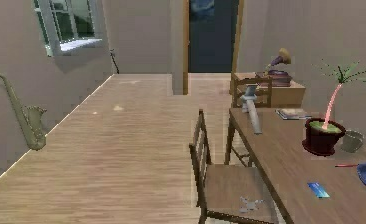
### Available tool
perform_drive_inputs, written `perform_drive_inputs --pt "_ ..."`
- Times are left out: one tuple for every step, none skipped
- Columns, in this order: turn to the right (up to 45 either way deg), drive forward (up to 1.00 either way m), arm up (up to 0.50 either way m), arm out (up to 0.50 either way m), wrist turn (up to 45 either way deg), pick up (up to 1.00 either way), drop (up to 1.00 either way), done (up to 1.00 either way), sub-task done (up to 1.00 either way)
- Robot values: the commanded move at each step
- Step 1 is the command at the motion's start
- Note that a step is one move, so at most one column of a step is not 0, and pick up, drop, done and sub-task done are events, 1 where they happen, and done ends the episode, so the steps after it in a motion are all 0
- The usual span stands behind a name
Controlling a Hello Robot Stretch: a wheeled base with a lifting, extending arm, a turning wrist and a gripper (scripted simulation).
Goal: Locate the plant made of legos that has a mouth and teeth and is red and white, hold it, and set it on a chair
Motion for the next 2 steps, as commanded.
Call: perform_drive_inputs --pt "0.0 0.00 0.00 -0.10 0.0 0.00 0.00 0.00 0.00" --pt "0.0 0.00 0.00 0.00 0.0 0.00 0.00 1.00 0.00"
